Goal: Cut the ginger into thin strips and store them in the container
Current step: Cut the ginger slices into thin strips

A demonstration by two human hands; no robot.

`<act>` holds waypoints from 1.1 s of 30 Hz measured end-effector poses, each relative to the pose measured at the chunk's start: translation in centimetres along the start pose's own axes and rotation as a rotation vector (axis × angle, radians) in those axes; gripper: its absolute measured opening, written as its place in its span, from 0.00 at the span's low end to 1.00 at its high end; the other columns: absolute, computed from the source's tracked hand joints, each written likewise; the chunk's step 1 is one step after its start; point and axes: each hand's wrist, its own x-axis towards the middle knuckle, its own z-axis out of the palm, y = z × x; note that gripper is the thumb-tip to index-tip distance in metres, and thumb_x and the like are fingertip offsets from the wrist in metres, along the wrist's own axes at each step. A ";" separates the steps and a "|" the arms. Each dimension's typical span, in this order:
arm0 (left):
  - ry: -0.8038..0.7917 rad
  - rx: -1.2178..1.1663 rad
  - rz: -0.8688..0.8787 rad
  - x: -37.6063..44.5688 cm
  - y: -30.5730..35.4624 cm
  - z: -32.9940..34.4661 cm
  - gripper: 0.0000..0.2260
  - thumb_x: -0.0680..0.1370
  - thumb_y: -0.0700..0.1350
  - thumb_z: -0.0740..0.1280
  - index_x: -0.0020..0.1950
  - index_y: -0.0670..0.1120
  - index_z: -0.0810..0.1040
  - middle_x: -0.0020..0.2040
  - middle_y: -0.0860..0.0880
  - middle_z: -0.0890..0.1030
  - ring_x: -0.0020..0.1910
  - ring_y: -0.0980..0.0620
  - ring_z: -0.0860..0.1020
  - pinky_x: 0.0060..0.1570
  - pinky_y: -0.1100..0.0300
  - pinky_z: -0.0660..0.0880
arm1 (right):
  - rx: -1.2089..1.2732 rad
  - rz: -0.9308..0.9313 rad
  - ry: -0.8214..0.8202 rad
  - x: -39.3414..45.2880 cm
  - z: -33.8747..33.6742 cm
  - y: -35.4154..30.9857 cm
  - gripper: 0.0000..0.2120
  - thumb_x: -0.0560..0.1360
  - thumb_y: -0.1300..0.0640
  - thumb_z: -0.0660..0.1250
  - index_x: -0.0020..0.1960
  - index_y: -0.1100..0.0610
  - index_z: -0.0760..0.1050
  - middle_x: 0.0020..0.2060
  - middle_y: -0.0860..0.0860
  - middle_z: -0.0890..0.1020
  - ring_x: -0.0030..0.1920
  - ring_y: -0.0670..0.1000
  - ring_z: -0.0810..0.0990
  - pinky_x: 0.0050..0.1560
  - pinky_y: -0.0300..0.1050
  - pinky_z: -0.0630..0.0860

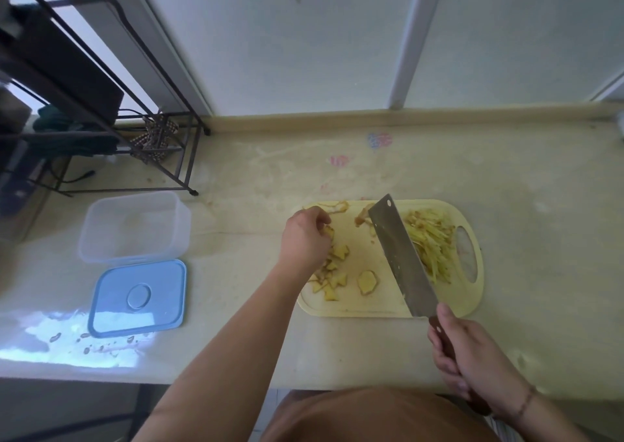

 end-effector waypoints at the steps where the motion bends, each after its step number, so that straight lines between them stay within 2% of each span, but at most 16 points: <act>1: 0.016 -0.031 0.011 -0.3 0.3 -0.1 0.14 0.74 0.32 0.62 0.51 0.47 0.81 0.47 0.50 0.80 0.44 0.51 0.77 0.43 0.63 0.74 | -0.004 -0.001 0.000 0.0 0.0 0.0 0.38 0.61 0.20 0.61 0.34 0.58 0.67 0.24 0.55 0.63 0.19 0.48 0.59 0.20 0.35 0.60; 3: 0.039 -0.107 0.020 -1.3 1.2 -0.1 0.13 0.73 0.32 0.64 0.47 0.49 0.81 0.43 0.52 0.79 0.40 0.55 0.76 0.39 0.68 0.72 | -0.010 -0.008 0.002 0.0 -0.2 0.3 0.37 0.71 0.23 0.54 0.35 0.60 0.66 0.24 0.55 0.63 0.19 0.48 0.59 0.20 0.35 0.60; 4: 0.017 -0.177 0.006 -2.0 1.7 0.2 0.12 0.73 0.33 0.66 0.46 0.50 0.81 0.42 0.53 0.79 0.38 0.57 0.76 0.37 0.68 0.73 | -0.016 -0.009 0.003 -0.1 -0.2 0.4 0.36 0.73 0.25 0.52 0.36 0.60 0.66 0.24 0.55 0.63 0.19 0.48 0.59 0.20 0.35 0.60; 6: -0.093 -0.305 -0.041 -4.0 2.3 1.3 0.11 0.74 0.35 0.72 0.45 0.52 0.81 0.41 0.56 0.79 0.34 0.61 0.76 0.32 0.67 0.74 | -0.018 -0.009 0.010 -0.2 -0.4 0.7 0.35 0.73 0.26 0.56 0.36 0.60 0.66 0.24 0.55 0.62 0.19 0.48 0.59 0.20 0.35 0.59; 8: -0.172 -0.265 -0.015 -5.8 2.1 2.9 0.09 0.74 0.38 0.74 0.45 0.53 0.81 0.42 0.57 0.80 0.35 0.62 0.76 0.33 0.71 0.73 | -0.027 0.003 0.012 -0.4 -0.4 0.8 0.34 0.68 0.25 0.59 0.35 0.59 0.67 0.24 0.56 0.62 0.19 0.48 0.59 0.20 0.34 0.59; 10: -0.160 -0.170 0.053 -7.0 1.4 4.1 0.07 0.74 0.39 0.74 0.48 0.49 0.84 0.44 0.54 0.81 0.40 0.60 0.78 0.39 0.70 0.74 | -0.052 0.008 0.000 -0.5 -0.5 0.9 0.34 0.71 0.26 0.58 0.36 0.60 0.67 0.24 0.56 0.62 0.19 0.48 0.59 0.20 0.34 0.59; 12: -0.091 -0.072 0.177 -7.2 0.6 4.8 0.06 0.73 0.37 0.74 0.49 0.45 0.85 0.44 0.51 0.82 0.43 0.53 0.79 0.45 0.63 0.76 | -0.057 0.018 -0.017 -0.6 -0.6 0.9 0.33 0.76 0.30 0.53 0.37 0.61 0.66 0.24 0.56 0.62 0.19 0.48 0.59 0.20 0.34 0.58; 14: -0.032 0.024 0.296 -7.1 -0.1 5.3 0.06 0.73 0.36 0.74 0.48 0.42 0.86 0.44 0.47 0.83 0.43 0.46 0.80 0.46 0.59 0.76 | -0.061 0.019 -0.037 -0.7 -0.6 0.8 0.28 0.75 0.36 0.53 0.37 0.62 0.65 0.23 0.55 0.62 0.19 0.48 0.59 0.21 0.34 0.58; 17: -0.016 0.063 0.329 -7.3 -0.1 5.1 0.07 0.77 0.38 0.71 0.53 0.40 0.84 0.48 0.44 0.82 0.45 0.44 0.80 0.47 0.54 0.78 | -0.099 0.009 -0.035 -0.8 -0.4 0.8 0.27 0.74 0.36 0.53 0.34 0.61 0.65 0.22 0.55 0.63 0.19 0.49 0.60 0.22 0.36 0.58; 20: -0.008 0.024 0.257 -7.6 0.1 5.3 0.11 0.76 0.40 0.71 0.58 0.41 0.83 0.50 0.44 0.82 0.46 0.46 0.80 0.50 0.53 0.79 | -0.168 0.009 -0.012 -0.8 -0.1 1.2 0.30 0.73 0.32 0.52 0.32 0.59 0.65 0.21 0.53 0.65 0.20 0.49 0.63 0.23 0.38 0.61; 22: -0.014 -0.024 0.155 -8.0 0.4 5.8 0.12 0.75 0.39 0.72 0.58 0.42 0.83 0.48 0.47 0.82 0.44 0.50 0.80 0.49 0.55 0.79 | -0.231 -0.009 0.027 -0.7 0.4 1.8 0.35 0.72 0.25 0.50 0.31 0.57 0.66 0.21 0.50 0.67 0.20 0.48 0.65 0.25 0.39 0.63; 25: 0.023 -0.096 0.043 -8.7 1.3 7.0 0.11 0.74 0.37 0.71 0.56 0.43 0.83 0.44 0.49 0.83 0.42 0.53 0.80 0.48 0.58 0.79 | -0.382 -0.078 0.069 -0.1 0.9 2.6 0.41 0.64 0.17 0.46 0.29 0.56 0.67 0.21 0.52 0.72 0.23 0.47 0.71 0.30 0.43 0.66; 27: 0.069 -0.127 -0.008 -9.1 1.8 7.8 0.11 0.73 0.36 0.70 0.54 0.44 0.83 0.42 0.50 0.83 0.42 0.52 0.80 0.46 0.59 0.78 | -0.445 -0.090 0.056 0.4 0.7 2.3 0.43 0.63 0.17 0.44 0.29 0.58 0.67 0.22 0.52 0.72 0.23 0.47 0.71 0.29 0.45 0.68; 29: 0.128 -0.170 -0.049 -9.3 2.1 8.3 0.10 0.73 0.36 0.71 0.53 0.45 0.83 0.40 0.51 0.82 0.41 0.53 0.80 0.46 0.59 0.78 | -0.450 -0.071 0.039 1.1 0.2 1.4 0.43 0.64 0.17 0.45 0.31 0.60 0.65 0.21 0.51 0.69 0.21 0.46 0.68 0.24 0.40 0.64; 33: 0.202 -0.124 0.023 -9.6 1.9 9.1 0.10 0.73 0.38 0.73 0.54 0.45 0.83 0.42 0.50 0.82 0.39 0.53 0.78 0.46 0.55 0.79 | -0.496 -0.053 -0.063 2.2 -2.4 -0.1 0.32 0.69 0.26 0.49 0.33 0.56 0.65 0.20 0.48 0.66 0.18 0.44 0.64 0.20 0.33 0.59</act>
